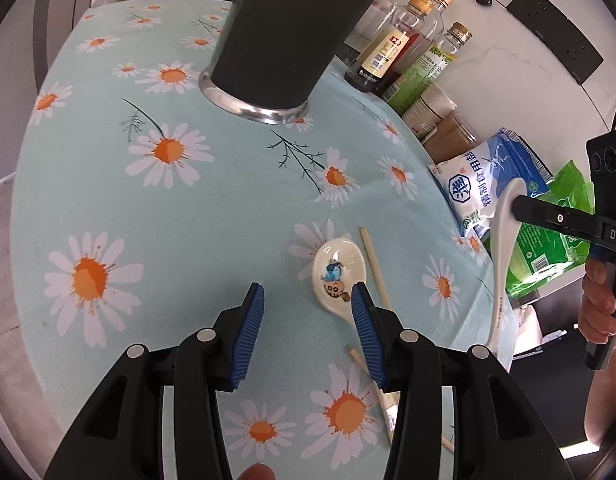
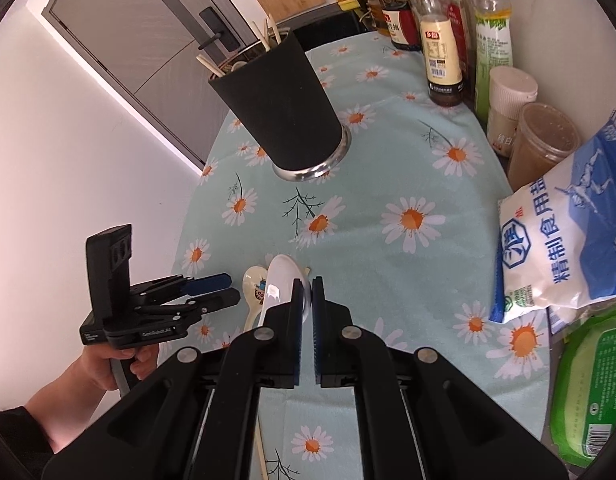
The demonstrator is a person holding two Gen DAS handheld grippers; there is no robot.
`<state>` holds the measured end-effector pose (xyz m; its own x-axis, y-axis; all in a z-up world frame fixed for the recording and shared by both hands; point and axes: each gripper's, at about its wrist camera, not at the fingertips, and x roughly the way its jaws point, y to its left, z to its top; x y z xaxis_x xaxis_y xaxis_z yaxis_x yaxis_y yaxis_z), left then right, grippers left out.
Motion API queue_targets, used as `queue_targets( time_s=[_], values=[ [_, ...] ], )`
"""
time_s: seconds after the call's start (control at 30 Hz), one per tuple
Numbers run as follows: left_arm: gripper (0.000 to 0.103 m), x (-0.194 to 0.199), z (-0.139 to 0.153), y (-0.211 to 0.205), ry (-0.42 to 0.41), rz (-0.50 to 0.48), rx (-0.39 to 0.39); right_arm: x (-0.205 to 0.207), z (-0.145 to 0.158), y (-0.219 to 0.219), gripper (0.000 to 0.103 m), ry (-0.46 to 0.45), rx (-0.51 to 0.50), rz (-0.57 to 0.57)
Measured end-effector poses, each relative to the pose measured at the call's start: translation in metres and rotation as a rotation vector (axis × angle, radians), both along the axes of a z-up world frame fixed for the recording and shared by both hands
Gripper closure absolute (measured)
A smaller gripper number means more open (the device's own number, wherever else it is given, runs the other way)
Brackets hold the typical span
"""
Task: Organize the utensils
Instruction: 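Close the left tool on the cream cartoon-print spoon, then lift both spoons up over the black holder with both tools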
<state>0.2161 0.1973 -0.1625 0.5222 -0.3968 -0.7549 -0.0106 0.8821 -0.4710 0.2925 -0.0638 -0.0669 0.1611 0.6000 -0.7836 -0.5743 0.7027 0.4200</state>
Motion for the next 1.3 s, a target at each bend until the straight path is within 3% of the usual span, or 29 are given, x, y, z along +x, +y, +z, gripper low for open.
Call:
queue_targets(
  time_s=[0.3, 0.37, 0.57, 0.77, 0.97, 1.3],
  values=[
    [0.061, 0.018, -0.001, -0.010, 0.004, -0.062, 0.001, -0.003, 0.005, -0.010, 0.098, 0.003, -0.011, -0.022],
    [0.074, 0.022, -0.002, -0.010, 0.006, -0.067, 0.009, -0.004, 0.007, -0.013, 0.098, 0.004, -0.012, -0.029],
    [0.079, 0.029, -0.003, -0.009, 0.011, -0.068, 0.012, -0.004, 0.010, -0.020, 0.098, 0.006, -0.015, -0.054],
    [0.096, 0.028, -0.006, -0.012, 0.020, -0.090, 0.012, 0.000, 0.013, -0.024, 0.098, 0.012, -0.015, -0.051],
    [0.098, 0.026, -0.005, -0.013, 0.016, -0.081, 0.024, 0.006, 0.016, -0.026, 0.098, 0.009, -0.016, -0.032],
    [0.099, 0.019, 0.016, -0.022, -0.023, -0.075, 0.113, 0.018, 0.021, -0.021, 0.098, -0.001, -0.007, 0.040]
  ],
)
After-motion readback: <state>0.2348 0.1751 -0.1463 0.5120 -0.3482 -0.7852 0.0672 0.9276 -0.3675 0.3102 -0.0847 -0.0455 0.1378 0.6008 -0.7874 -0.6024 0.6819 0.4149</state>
